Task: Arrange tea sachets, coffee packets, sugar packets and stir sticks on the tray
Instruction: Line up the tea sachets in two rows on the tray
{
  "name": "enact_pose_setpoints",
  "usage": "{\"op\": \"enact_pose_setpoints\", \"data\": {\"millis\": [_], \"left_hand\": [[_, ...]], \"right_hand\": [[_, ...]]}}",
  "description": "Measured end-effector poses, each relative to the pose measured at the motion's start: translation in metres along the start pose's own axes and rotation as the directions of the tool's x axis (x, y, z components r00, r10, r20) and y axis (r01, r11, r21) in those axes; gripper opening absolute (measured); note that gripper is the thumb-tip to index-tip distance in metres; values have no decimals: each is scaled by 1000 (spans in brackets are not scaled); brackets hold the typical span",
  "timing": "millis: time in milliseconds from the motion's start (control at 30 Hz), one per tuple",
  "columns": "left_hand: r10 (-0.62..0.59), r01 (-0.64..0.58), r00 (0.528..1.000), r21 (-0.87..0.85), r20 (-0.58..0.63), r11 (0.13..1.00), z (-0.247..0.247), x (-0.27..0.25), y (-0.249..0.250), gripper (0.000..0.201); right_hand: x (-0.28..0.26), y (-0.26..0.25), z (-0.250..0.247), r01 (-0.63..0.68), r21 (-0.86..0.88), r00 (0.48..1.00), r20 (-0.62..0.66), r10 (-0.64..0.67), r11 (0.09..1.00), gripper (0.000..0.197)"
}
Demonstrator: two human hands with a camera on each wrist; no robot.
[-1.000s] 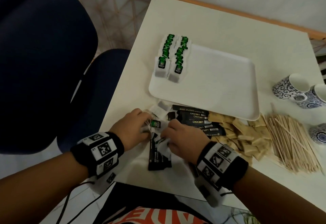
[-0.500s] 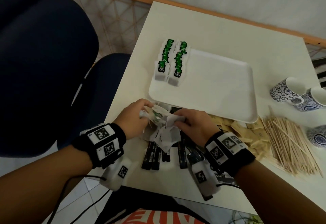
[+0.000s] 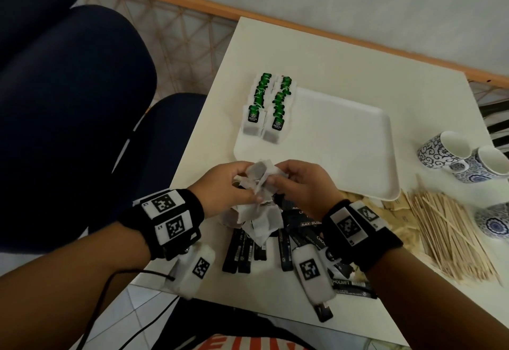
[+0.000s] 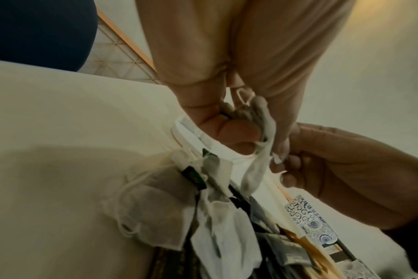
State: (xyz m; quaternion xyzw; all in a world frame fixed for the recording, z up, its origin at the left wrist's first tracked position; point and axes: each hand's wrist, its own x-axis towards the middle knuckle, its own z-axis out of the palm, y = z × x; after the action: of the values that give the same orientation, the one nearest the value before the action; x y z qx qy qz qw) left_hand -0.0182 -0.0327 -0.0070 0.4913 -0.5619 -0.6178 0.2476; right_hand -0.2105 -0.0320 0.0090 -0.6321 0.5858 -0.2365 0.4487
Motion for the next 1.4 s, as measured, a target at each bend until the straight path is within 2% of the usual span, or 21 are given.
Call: {"op": "enact_pose_setpoints", "data": {"millis": [133, 233, 267, 333, 400, 433, 467, 533, 600, 667, 733, 900, 1067, 1200, 1300, 1400], "left_hand": [[-11, 6, 1000, -158, -28, 987, 5, 0, 11, 19], [-45, 17, 995, -280, -91, 960, 4, 1, 17, 11], [-55, 21, 992, -286, -113, 958, 2, 2, 19, 6], [-62, 25, 989, -250, -138, 968, -2, 3, 20, 10], [-55, 38, 991, -139, -119, 990, -7, 4, 21, 12], [-56, 48, 992, -75, -111, 996, -9, 3, 21, 12], [-57, 55, 992, -19, -110, 998, -11, 4, 20, 14], [-58, 64, 990, 44, -125, 997, -14, 5, 19, 20], [-61, 69, 990, 54, -129, 996, -17, 8, 19, 17], [-73, 80, 989, 52, -128, 995, -19, 10, 20, 16], [-81, 90, 990, 72, -117, 993, -22, 13, 21, 16], [-85, 94, 992, 93, -92, 991, -29, 23, 23, 9], [-96, 101, 991, 55, -97, 993, -33, 37, 23, 10], [-85, 91, 991, 54, -105, 994, -36, 44, 26, 15], [-106, 109, 993, 55, -50, 993, -42, 50, 28, 21], [-145, 144, 989, 16, 40, 989, -44, 54, 30, 37]], "right_hand": [[2, -10, 4, 16, 125, 999, -47, -10, 992, 20], [6, -12, 4, 21, 142, 996, -88, -8, 990, 4], [8, -12, 4, 21, 98, 995, -96, -12, 995, 10], [9, -12, 3, 48, -22, 993, -103, -50, 999, 30], [9, -17, 0, 162, -111, 980, -101, -173, 981, 50], [9, -19, -2, 239, -164, 963, -87, -255, 957, 53], [10, -20, -4, 311, -220, 942, -58, -331, 925, 49], [14, -20, -5, 401, -302, 906, -9, -423, 865, 29], [19, -21, -8, 375, -321, 917, -11, -399, 870, 15], [22, -24, -12, 275, -309, 954, -29, -298, 911, 14], [26, -24, -16, 242, -270, 967, -8, -253, 932, 15], [34, -24, -23, 360, -282, 933, 117, -341, 889, 14], [45, -16, -30, 375, -300, 927, 126, -353, 877, 19], [52, -19, -36, 369, -289, 929, 113, -351, 883, 30], [56, -23, -40, 417, -293, 908, 170, -382, 860, 42], [60, -26, -47, 416, -316, 908, 202, -367, 853, 33]]}}
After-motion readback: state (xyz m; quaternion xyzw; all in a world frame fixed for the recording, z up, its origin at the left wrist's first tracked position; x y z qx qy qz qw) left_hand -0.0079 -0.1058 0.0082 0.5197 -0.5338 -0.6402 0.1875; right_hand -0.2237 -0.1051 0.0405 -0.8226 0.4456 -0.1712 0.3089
